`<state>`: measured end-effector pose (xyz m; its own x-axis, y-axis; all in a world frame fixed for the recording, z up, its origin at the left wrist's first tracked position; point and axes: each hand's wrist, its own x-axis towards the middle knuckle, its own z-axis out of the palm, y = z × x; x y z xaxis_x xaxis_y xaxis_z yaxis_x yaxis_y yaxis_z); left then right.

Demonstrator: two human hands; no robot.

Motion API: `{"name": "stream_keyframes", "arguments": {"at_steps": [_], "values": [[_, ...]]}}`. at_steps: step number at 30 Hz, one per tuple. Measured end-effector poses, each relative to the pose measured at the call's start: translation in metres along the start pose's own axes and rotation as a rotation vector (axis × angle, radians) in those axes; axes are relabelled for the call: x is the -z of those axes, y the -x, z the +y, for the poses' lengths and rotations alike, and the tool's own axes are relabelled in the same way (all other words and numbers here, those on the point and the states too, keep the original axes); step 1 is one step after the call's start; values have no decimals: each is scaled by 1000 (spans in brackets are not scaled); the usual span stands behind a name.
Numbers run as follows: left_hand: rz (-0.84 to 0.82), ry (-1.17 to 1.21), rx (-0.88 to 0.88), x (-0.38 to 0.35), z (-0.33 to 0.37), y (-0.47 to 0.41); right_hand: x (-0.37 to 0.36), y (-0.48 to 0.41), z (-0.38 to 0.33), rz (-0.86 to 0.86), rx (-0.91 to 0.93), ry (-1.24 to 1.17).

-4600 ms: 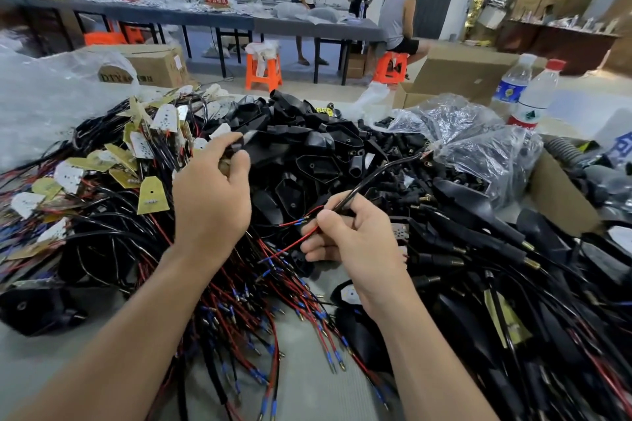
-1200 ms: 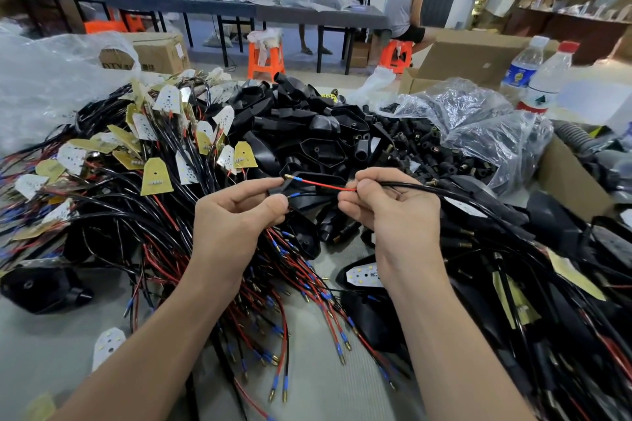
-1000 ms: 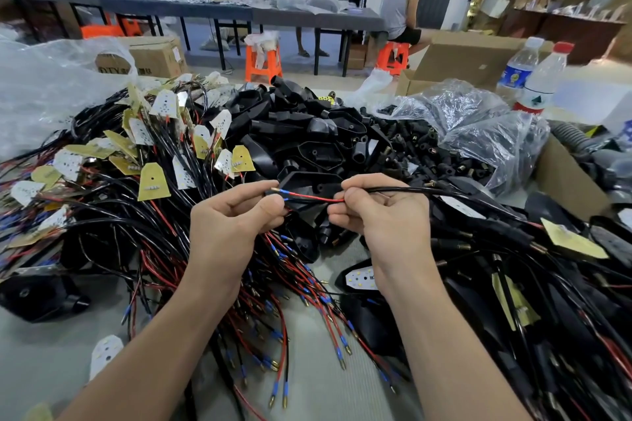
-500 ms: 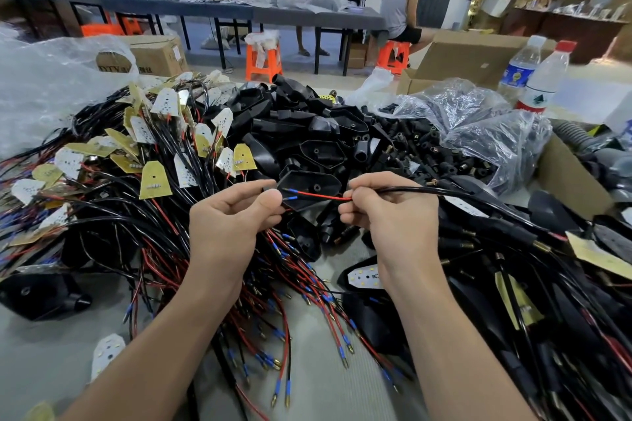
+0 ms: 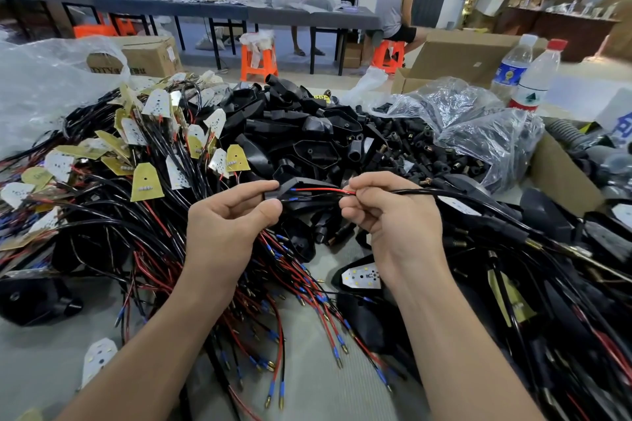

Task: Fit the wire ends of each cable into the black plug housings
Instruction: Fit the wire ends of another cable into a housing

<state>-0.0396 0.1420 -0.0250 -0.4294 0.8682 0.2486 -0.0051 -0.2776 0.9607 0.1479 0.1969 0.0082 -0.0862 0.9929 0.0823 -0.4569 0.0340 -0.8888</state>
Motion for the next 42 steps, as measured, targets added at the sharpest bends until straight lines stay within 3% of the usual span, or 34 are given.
{"name": "stream_keyframes", "arguments": {"at_steps": [5,18,24,30,32,35,38,40,42], "values": [[-28,-16,-4,-2,0,1,3,-1,0,-29,-90,-91],[67,86,-5,-2,4,0,-2,5,3,-141,-29,296],[-94,-72,-21,-6,9,6,-7,2,4,-132,-46,140],[-137,-35,44,-5,11,5,-13,4,7,-252,22,358],[-150,61,104,-5,12,3,-15,2,5,-217,83,370],[-137,120,141,-8,13,3,-19,-1,7,-60,242,568],[-31,217,172,-8,13,1,-23,-6,8,-4,320,733],[47,311,218,-7,14,-3,-22,-10,4,-127,205,777],[109,354,247,-7,15,-5,-20,-12,2,-335,40,627]]}}
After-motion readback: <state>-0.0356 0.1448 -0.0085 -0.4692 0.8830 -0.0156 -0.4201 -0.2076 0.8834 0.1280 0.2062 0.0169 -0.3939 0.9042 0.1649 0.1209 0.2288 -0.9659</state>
